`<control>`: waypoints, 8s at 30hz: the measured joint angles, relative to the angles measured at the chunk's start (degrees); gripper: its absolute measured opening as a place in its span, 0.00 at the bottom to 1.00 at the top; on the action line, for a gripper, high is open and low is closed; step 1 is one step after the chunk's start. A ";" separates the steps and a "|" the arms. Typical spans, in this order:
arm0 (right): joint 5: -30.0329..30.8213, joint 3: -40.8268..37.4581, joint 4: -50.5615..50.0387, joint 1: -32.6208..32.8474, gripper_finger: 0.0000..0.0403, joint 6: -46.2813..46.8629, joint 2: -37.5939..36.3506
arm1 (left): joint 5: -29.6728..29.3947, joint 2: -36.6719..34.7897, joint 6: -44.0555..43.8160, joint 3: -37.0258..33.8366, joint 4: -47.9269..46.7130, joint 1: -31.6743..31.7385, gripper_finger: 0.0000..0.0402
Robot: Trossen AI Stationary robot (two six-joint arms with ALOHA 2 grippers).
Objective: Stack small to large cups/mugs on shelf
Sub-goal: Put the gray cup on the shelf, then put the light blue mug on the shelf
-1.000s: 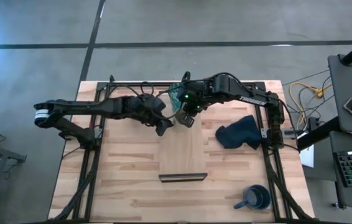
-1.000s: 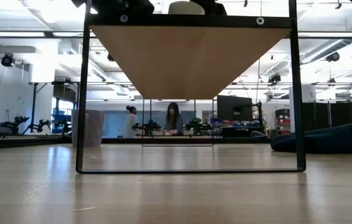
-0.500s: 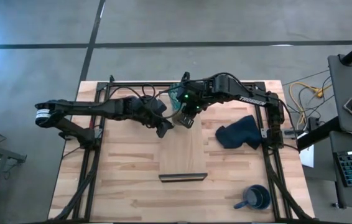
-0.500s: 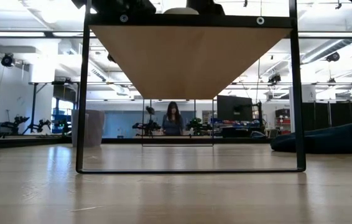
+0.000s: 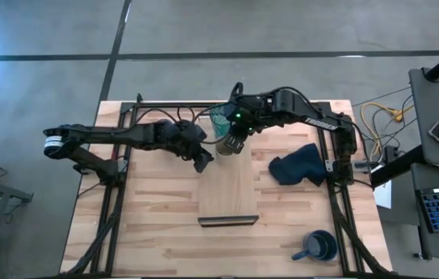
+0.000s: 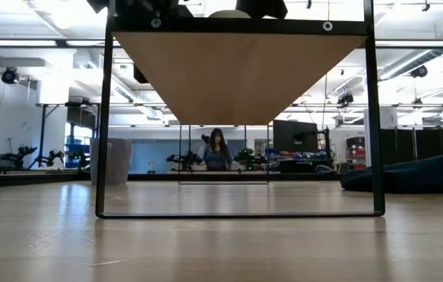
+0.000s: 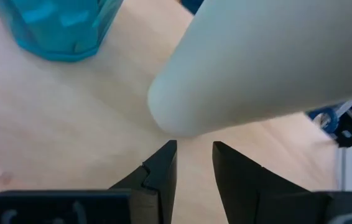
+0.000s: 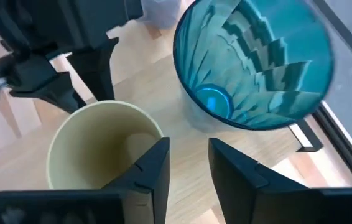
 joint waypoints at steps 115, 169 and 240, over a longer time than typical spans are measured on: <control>4.77 -48.17 -1.46 15.54 0.29 40.12 -46.18 | -31.56 -27.15 -8.70 -0.75 -47.52 4.45 0.25; 8.79 -48.19 -1.35 15.54 0.40 39.91 -46.45 | -6.32 9.50 21.42 3.54 -42.07 46.38 0.40; 9.25 -48.22 -3.95 15.54 0.40 40.95 -46.52 | -7.52 7.69 73.73 4.52 -40.71 34.10 0.16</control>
